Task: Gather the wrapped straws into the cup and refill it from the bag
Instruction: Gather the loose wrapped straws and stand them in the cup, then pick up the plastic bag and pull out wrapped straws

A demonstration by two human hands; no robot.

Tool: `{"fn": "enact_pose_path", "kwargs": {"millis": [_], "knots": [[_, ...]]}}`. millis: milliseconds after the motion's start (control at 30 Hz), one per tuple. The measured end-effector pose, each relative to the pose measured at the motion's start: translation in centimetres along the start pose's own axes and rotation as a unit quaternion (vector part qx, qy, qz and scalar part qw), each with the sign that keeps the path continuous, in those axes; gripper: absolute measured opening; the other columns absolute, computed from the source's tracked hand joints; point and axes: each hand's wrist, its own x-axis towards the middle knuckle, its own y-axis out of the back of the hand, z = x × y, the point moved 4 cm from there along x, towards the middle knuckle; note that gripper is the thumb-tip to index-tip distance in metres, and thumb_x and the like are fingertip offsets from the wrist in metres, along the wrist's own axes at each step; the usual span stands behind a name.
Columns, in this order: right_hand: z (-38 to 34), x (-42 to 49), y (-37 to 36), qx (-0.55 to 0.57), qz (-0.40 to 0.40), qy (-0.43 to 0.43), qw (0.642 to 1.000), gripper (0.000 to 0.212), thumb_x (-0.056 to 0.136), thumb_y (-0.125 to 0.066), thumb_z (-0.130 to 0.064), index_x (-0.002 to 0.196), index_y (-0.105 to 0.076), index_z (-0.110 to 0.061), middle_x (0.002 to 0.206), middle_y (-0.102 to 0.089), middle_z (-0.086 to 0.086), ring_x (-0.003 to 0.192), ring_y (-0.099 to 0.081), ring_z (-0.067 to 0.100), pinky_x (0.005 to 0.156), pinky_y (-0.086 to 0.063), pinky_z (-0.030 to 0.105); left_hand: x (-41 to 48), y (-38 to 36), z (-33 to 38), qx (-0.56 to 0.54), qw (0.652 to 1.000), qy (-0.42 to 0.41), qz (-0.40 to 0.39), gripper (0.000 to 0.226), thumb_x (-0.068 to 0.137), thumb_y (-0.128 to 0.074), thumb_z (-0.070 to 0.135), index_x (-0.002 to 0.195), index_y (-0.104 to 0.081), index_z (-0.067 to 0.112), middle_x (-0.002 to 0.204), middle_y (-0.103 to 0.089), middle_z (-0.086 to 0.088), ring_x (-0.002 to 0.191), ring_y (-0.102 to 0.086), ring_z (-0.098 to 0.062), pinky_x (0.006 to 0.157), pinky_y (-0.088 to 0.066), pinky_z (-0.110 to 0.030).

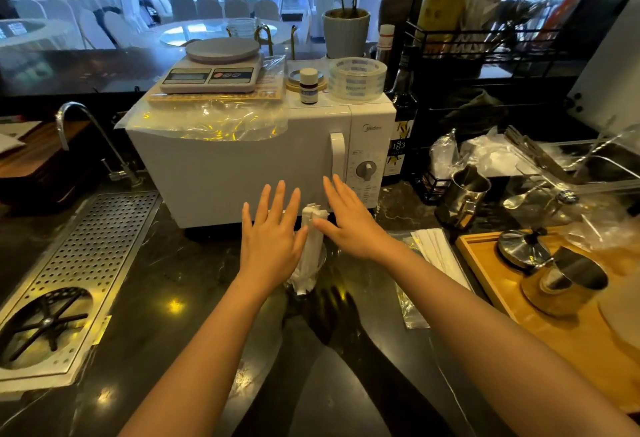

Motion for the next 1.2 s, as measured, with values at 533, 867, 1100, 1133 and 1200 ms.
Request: {"fn": "enact_pose_path", "kwargs": {"millis": [533, 867, 1100, 1133, 1200], "knots": [[11.6, -10.0, 3.0, 0.001, 0.053, -0.206, 0.977, 0.079, 0.094, -0.040, -0.044, 0.149, 0.008, -0.014, 0.160, 0.012, 0.008, 0.148, 0.009, 0.023, 0.120, -0.002, 0.036, 0.5, -6.9, 12.0, -0.112, 0.973, -0.135, -0.149, 0.066, 0.094, -0.032, 0.046, 0.147, 0.000, 0.023, 0.159, 0.006, -0.004, 0.146, 0.009, -0.022, 0.119, 0.000, -0.044], [16.6, -14.5, 0.0, 0.049, 0.028, -0.331, 0.942, 0.077, 0.094, -0.046, -0.036, 0.149, -0.003, -0.004, 0.159, -0.007, 0.016, 0.147, -0.009, 0.028, 0.120, -0.010, 0.037, -1.5, -13.4, 16.1, -0.068, 0.942, -0.196, -0.264, 0.070, 0.092, -0.038, 0.048, 0.148, -0.007, 0.020, 0.159, 0.002, -0.008, 0.147, 0.004, -0.024, 0.118, -0.007, -0.046], [18.2, -14.7, -1.4, 0.072, 0.038, -0.403, 0.911, 0.075, 0.091, -0.051, -0.039, 0.147, -0.015, -0.007, 0.152, -0.029, 0.016, 0.140, -0.028, 0.033, 0.113, -0.030, 0.044, -2.9, -15.2, 17.7, -0.055, 0.921, -0.249, -0.295, 0.075, 0.090, -0.044, 0.046, 0.147, -0.005, 0.017, 0.159, 0.000, -0.012, 0.146, 0.000, -0.027, 0.120, -0.011, -0.040], [18.3, -14.7, -1.5, 0.063, 0.046, -0.414, 0.907, 0.073, 0.091, -0.051, -0.039, 0.147, -0.017, -0.007, 0.152, -0.031, 0.016, 0.139, -0.029, 0.033, 0.113, -0.031, 0.044, -3.0, -15.4, 17.7, -0.049, 0.920, -0.253, -0.296, 0.075, 0.090, -0.045, 0.046, 0.147, -0.006, 0.017, 0.159, -0.001, -0.012, 0.146, 0.000, -0.028, 0.120, -0.011, -0.040], [18.6, -14.5, -1.5, 0.056, 0.059, -0.430, 0.899, 0.070, 0.090, -0.053, -0.036, 0.145, -0.021, -0.007, 0.151, -0.032, 0.015, 0.138, -0.030, 0.033, 0.111, -0.031, 0.042, -3.1, -15.7, 17.8, -0.034, 0.918, -0.258, -0.301, 0.073, 0.090, -0.044, 0.046, 0.146, -0.010, 0.014, 0.158, -0.005, -0.013, 0.146, -0.002, -0.029, 0.120, -0.013, -0.040]]}}
